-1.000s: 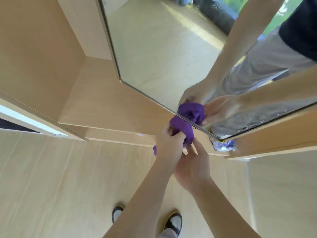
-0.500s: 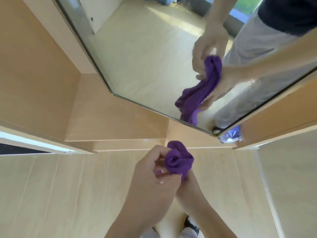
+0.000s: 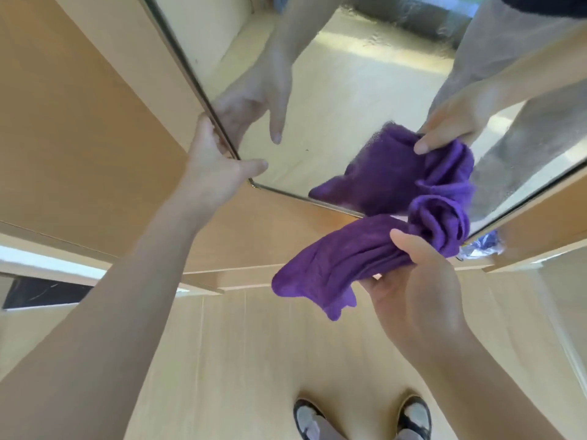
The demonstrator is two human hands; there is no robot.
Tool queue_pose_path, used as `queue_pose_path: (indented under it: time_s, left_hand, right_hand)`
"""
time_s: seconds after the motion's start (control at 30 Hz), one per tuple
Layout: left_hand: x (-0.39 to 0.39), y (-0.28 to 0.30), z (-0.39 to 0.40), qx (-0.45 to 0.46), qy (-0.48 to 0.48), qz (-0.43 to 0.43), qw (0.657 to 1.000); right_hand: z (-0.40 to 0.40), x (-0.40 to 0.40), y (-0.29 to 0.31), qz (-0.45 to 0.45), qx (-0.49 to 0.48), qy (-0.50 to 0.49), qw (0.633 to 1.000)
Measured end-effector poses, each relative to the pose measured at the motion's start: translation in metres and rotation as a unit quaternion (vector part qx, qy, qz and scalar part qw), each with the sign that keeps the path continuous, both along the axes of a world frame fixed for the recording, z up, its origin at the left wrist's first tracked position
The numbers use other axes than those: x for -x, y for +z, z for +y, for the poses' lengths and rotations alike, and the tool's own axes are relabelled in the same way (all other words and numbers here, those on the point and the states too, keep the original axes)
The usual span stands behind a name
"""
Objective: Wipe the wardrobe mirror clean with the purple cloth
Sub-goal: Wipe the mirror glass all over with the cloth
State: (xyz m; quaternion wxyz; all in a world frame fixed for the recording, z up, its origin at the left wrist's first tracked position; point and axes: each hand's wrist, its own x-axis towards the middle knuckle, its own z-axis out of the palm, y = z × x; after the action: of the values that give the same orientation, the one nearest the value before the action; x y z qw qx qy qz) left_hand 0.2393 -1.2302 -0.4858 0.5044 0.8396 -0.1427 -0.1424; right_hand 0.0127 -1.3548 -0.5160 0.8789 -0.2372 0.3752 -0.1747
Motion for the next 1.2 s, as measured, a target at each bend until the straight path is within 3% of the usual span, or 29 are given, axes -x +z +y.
queue_pose_path:
  time_s: [0.2,0.3,0.4,0.57,0.77,0.97,1.07,1.13,1.2]
  left_hand:
    - [0.006,-0.018,0.007,-0.034,0.021,-0.068,0.997]
    - [0.017,-0.030,0.019,-0.059,0.018,-0.053,0.997]
    - [0.024,-0.057,0.041,-0.124,-0.010,-0.033,0.992]
    - [0.028,-0.069,0.054,-0.188,-0.019,-0.085,0.978]
    - [0.035,-0.070,0.053,-0.179,-0.022,-0.104,0.978]
    - [0.042,-0.067,0.047,-0.171,-0.008,-0.119,0.978]
    - [0.042,-0.068,0.050,-0.154,-0.026,-0.124,0.980]
    - [0.040,-0.075,0.055,-0.105,-0.017,-0.107,0.989]
    - [0.038,-0.085,0.056,-0.132,0.006,-0.111,0.985]
  right_hand:
    - [0.014,-0.029,0.000,0.014,0.027,-0.018,0.999]
    - [0.026,-0.048,0.009,0.020,0.028,-0.013,0.999]
    - [0.039,-0.072,0.015,0.065,-0.051,-0.029,0.996]
    - [0.069,-0.110,0.025,0.149,-0.112,0.019,0.982]
    - [0.052,-0.109,0.045,0.101,-0.166,-0.028,0.981]
    - [0.034,-0.113,0.079,0.086,-0.131,0.067,0.985]
    - [0.028,-0.105,0.091,0.052,0.023,0.128,0.990]
    - [0.015,-0.092,0.095,0.091,0.193,0.180,0.960]
    - [0.004,-0.077,0.092,0.137,0.318,0.163,0.924]
